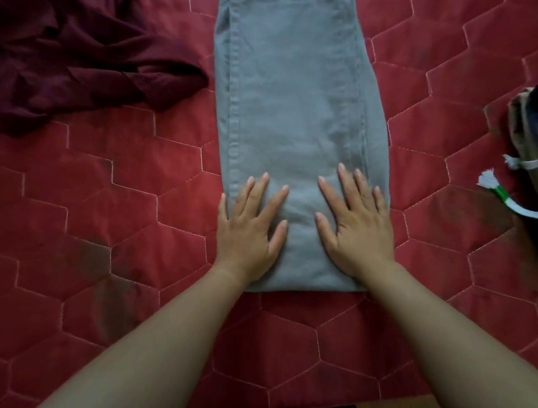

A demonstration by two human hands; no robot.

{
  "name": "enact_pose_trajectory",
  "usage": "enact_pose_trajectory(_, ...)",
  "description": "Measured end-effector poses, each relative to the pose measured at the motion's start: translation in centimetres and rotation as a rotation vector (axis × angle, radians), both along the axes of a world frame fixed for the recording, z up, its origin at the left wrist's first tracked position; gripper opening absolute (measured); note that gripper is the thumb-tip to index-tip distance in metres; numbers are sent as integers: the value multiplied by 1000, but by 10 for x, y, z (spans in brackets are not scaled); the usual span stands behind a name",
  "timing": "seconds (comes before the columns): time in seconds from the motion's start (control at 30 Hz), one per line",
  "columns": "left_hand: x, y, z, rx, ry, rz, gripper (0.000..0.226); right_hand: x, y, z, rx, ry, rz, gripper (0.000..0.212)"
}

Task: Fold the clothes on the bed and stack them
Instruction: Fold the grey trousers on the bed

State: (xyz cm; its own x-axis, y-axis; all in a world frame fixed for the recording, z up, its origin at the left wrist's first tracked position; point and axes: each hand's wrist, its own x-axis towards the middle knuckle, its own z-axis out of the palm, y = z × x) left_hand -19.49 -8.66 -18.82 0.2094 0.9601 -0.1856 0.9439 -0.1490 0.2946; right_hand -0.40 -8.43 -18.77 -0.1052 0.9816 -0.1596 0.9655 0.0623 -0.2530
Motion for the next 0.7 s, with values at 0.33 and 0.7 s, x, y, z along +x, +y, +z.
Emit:
enact_pose_trajectory(0.33, -4, -3, 20, -75, -2, -72, 53, 4, -4, 28, -114, 195, 160, 47)
enact_pose_trajectory(0.7, -53, -50, 58, -308, -198, -186, 43, 19, -59, 56, -294, 281, 202, 50)
